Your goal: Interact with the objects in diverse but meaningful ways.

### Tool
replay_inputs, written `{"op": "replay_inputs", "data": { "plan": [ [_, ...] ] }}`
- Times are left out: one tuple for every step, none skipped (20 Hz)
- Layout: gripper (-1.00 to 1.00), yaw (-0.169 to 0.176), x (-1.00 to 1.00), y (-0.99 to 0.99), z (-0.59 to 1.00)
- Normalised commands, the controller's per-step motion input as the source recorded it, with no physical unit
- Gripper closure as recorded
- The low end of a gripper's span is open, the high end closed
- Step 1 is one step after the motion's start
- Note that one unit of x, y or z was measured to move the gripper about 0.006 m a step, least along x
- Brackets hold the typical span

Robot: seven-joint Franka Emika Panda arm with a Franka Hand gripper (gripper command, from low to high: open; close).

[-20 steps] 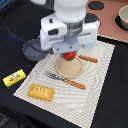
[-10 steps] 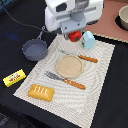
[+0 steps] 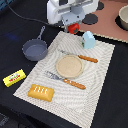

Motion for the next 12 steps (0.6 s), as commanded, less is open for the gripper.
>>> {"op": "replay_inputs", "data": {
  "plan": [
    [1.00,0.027,-0.51,0.11,-0.60],
    [1.00,0.026,-0.47,0.22,-0.56],
    [1.00,0.033,-0.45,0.33,-0.45],
    [1.00,0.030,-0.59,0.17,-0.51],
    [1.00,0.029,-0.68,0.10,-0.56],
    [1.00,0.027,-0.58,0.17,-0.51],
    [1.00,0.032,-0.39,0.23,-0.41],
    [1.00,0.033,-0.30,0.28,-0.40],
    [1.00,0.033,-0.16,0.31,-0.33],
    [1.00,0.043,-0.13,0.28,-0.24],
    [1.00,0.044,-0.23,0.28,-0.29],
    [1.00,0.043,-0.24,0.26,-0.33]
  ]
}}
